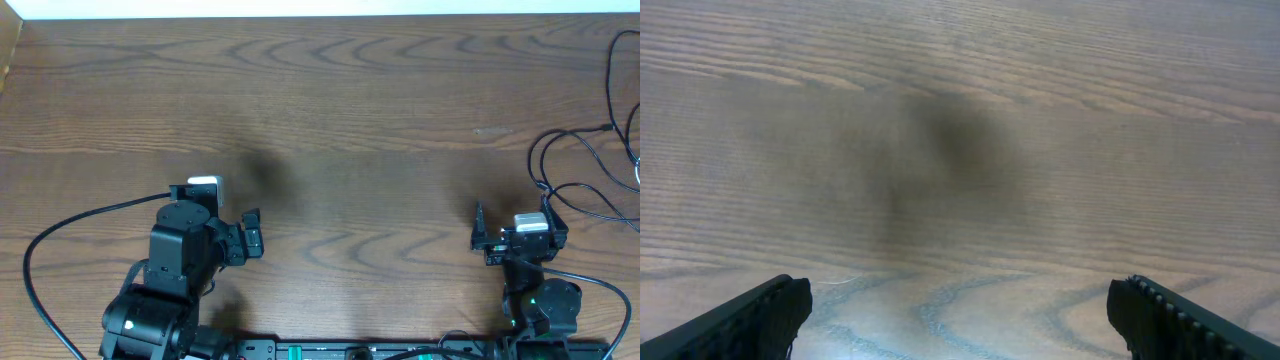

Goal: Untangle cables

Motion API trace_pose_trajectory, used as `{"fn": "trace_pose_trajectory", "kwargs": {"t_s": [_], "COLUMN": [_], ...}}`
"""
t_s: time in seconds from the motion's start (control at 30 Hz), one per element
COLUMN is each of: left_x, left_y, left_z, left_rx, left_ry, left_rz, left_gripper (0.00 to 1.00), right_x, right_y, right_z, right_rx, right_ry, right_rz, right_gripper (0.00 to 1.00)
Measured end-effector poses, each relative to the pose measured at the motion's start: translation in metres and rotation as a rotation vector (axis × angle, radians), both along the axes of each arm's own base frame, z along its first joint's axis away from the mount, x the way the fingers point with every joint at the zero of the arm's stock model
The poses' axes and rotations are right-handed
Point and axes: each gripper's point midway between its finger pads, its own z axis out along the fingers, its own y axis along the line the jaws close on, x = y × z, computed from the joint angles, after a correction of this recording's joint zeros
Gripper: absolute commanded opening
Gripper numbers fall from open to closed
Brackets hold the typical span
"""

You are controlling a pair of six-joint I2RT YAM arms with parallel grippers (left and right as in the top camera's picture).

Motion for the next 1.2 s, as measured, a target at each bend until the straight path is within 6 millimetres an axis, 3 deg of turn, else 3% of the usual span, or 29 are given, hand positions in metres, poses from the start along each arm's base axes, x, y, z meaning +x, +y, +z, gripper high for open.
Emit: {"fn": "trace_pose_trajectory", "kwargs": {"t_s": [1.0,1.2], "left_x": [0.0,0.001], "left_y": [0.0,0.016], "left_z": [0.0,0.009], "left_rx": [0.0,-0.005], "left_ry": [0.0,-0.047], "left_rz": [0.001,0.067], "left_gripper": [1.0,1.0], "right_x": [0.0,0.0], "right_y": [0.0,0.0], "right_z": [0.0,0.0], "right_rx": [-0.001,-0.001], "right_ry": [0.0,0.0], "right_rz": [0.0,0.0], "right_gripper": [0.99,0.99]}}
